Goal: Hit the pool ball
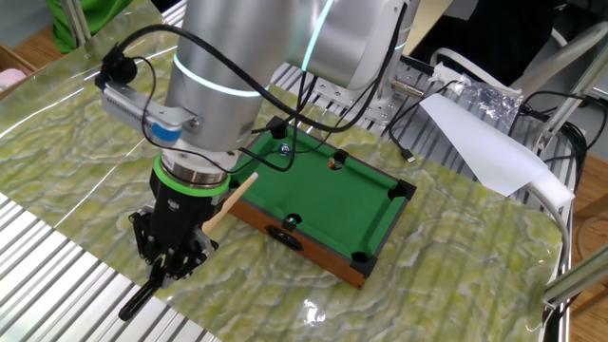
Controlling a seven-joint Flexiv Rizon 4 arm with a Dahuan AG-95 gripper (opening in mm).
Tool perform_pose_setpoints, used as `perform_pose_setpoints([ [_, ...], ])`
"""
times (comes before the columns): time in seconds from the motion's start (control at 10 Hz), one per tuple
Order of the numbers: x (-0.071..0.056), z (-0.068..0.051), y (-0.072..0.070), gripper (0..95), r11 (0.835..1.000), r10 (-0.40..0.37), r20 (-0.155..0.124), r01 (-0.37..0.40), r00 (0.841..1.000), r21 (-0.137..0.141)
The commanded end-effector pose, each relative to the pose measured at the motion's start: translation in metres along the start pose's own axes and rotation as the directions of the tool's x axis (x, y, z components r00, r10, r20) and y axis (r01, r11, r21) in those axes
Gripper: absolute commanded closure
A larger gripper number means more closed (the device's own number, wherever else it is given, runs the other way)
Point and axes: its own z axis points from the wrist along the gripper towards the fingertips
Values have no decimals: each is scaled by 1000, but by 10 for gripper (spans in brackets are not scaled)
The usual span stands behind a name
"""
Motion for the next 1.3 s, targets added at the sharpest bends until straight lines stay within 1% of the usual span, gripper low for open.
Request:
perform_pose_setpoints([
  [0.1, 0, 0, 0, 950, 1000, 0, -3, 0, 1000, -2],
  [0.4, 0, 0, 0, 950, 1000, -7, -19, 7, 1000, -3],
  [0.5, 0, 0, 0, 950, 1000, -14, -27, 14, 1000, -2],
  [0.6, 0, 0, 1, 950, 1000, -19, -43, 19, 999, 0],
  [0.8, 0, 0, 1, 950, 1000, -14, -44, 14, 999, -3],
  [0.9, 0, 0, 1, 950, 1000, -17, -52, 17, 999, -5],
  [1.1, 0, 0, 1, 950, 1000, 1, -55, -2, 999, -18],
  [1.3, 0, 0, 1, 950, 1000, -5, -54, 4, 999, -18],
])
